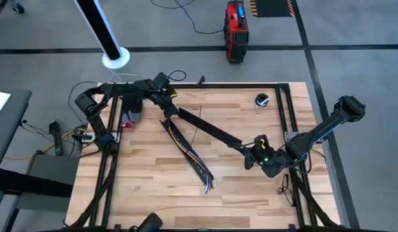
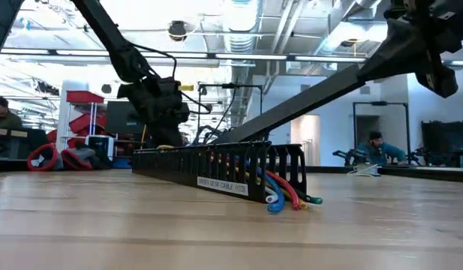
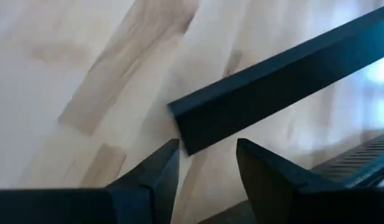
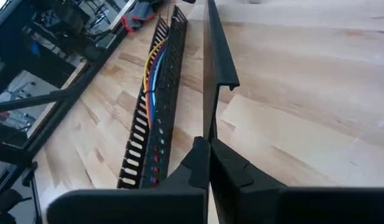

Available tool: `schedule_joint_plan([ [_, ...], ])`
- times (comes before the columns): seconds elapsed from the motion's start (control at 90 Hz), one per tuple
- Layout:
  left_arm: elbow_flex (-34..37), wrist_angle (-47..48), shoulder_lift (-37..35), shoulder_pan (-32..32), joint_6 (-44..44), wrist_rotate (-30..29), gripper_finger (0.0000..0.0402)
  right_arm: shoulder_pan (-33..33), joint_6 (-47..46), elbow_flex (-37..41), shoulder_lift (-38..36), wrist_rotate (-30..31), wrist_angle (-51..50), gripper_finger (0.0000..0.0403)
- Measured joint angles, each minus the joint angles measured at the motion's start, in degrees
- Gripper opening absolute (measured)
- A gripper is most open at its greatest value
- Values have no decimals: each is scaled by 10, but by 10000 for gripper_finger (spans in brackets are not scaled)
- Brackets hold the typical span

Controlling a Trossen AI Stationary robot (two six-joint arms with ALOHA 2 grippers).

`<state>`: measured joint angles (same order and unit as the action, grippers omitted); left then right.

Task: Ziptie cables
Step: Close the black cable duct

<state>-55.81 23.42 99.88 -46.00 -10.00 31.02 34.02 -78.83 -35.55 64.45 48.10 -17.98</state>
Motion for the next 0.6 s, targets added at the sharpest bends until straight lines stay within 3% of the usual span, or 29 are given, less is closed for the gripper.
schedule_joint_plan([
  [0.1,0,12,2,-4,-14,-24,154,0,0,0,0,0,0,0],
  [0.267,0,-12,5,3,-11,49,154,0,3,0,0,0,1,0],
  [0.6,4,-58,30,27,-5,16,153,0,11,0,0,0,6,0],
])
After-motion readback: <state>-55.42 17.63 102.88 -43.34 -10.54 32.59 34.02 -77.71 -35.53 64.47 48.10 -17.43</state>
